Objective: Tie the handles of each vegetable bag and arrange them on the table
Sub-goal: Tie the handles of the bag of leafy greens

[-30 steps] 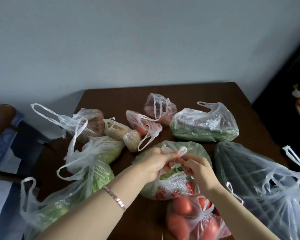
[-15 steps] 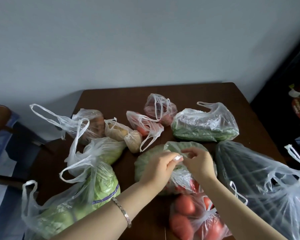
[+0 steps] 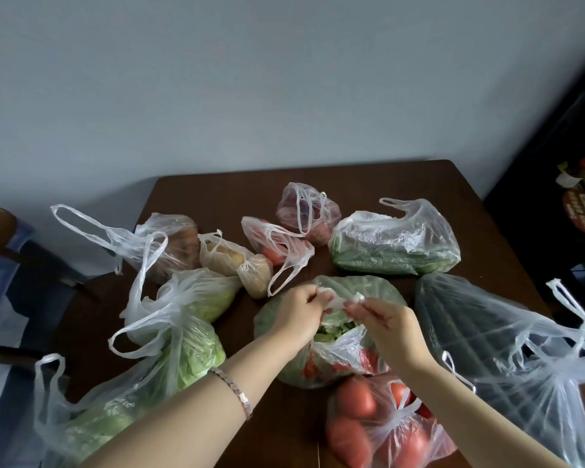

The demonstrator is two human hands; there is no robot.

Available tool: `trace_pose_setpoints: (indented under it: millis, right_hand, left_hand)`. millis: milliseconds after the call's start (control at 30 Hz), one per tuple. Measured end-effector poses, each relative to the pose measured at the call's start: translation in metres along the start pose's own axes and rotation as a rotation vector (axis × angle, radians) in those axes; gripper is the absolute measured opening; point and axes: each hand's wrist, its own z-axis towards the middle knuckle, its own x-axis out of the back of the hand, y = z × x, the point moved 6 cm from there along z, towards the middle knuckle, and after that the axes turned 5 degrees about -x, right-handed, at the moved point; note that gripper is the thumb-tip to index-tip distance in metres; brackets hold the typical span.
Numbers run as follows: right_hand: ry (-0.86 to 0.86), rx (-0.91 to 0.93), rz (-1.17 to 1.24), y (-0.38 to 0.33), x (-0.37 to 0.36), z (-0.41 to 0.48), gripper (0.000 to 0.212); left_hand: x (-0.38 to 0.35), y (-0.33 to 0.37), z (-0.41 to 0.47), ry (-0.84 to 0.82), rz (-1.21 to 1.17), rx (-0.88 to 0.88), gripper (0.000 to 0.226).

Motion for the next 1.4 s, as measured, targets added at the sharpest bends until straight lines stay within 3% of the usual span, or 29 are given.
trace_pose_setpoints:
  millis: [67, 133, 200, 300, 400, 500, 567, 667, 800, 867, 1000, 1167, 1200, 1267, 1333, 1400]
  right_hand:
    - [0.040, 0.029, 0.007, -0.003, 0.001, 0.001, 0.018]
    - [0.023, -0.105, 0.278, 0.002, -0.001, 0.001, 0.026]
    - [0.019, -0.260, 0.525, 0.016, 0.000, 0.004, 0.033]
    - [0.158, -0.467, 0.626, 0.055, 0.013, 0.007, 0.040]
    - [0.338, -0.580, 0.414, 0.081, 0.024, 0.008, 0.040]
    - [0.364, -0.340, 0.112, 0.064, 0.021, 0.024, 0.038]
    - [0.208, -0.211, -0.094, 0.064, 0.005, 0.039, 0.041]
    - [-0.153, -0.021, -0.556, 0.087, -0.031, 0.048, 0.068]
    - [-0.273, 0.016, -0.823, 0.114, -0.050, 0.050, 0.097]
    - [-0.269, 0.011, -0.849, 0.124, -0.056, 0.053, 0.089]
    - [-0.249, 0.005, -0.983, 0.132, -0.059, 0.054, 0.047]
    - [-0.275, -0.019, -0.990, 0.133, -0.061, 0.059, 0.052]
    - [-0.276, -0.003, -0.970, 0.131, -0.062, 0.061, 0.055]
    - [-0.273, -0.058, -0.711, 0.125, -0.057, 0.063, 0.061]
    - [-0.146, -0.250, -0.248, 0.111, -0.039, 0.061, 0.047]
    - [0.036, -0.411, 0.183, 0.095, -0.017, 0.059, 0.035]
  left_hand:
    - [0.009, 0.004, 0.003, 0.100, 0.010, -0.040, 0.026]
    - [0.016, 0.005, 0.004, 0.238, 0.015, -0.059, 0.025]
    - [0.019, -0.008, 0.004, 0.348, 0.001, 0.009, 0.025]
    - [0.028, -0.046, 0.006, 0.475, -0.048, 0.162, 0.025]
    - [0.030, -0.073, 0.014, 0.517, 0.009, 0.167, 0.029]
    - [0.017, -0.070, 0.023, 0.490, 0.038, -0.017, 0.034]
    - [0.000, -0.064, 0.028, 0.370, 0.100, -0.182, 0.042]
    - [-0.033, -0.073, 0.036, 0.136, 0.452, -0.354, 0.057]
    - [-0.052, -0.096, 0.045, 0.006, 0.816, -0.307, 0.053]
    - [-0.053, -0.100, 0.050, 0.000, 0.896, -0.301, 0.056]
    - [-0.059, -0.103, 0.053, -0.066, 0.903, -0.264, 0.064]
    - [-0.063, -0.109, 0.059, -0.122, 0.851, -0.226, 0.056]
    - [-0.061, -0.109, 0.061, -0.110, 0.859, -0.209, 0.053]
    - [-0.053, -0.101, 0.061, -0.060, 0.822, -0.197, 0.051]
    - [-0.039, -0.081, 0.060, 0.033, 0.462, -0.151, 0.063]
    - [-0.021, -0.060, 0.054, 0.178, 0.034, 0.005, 0.049]
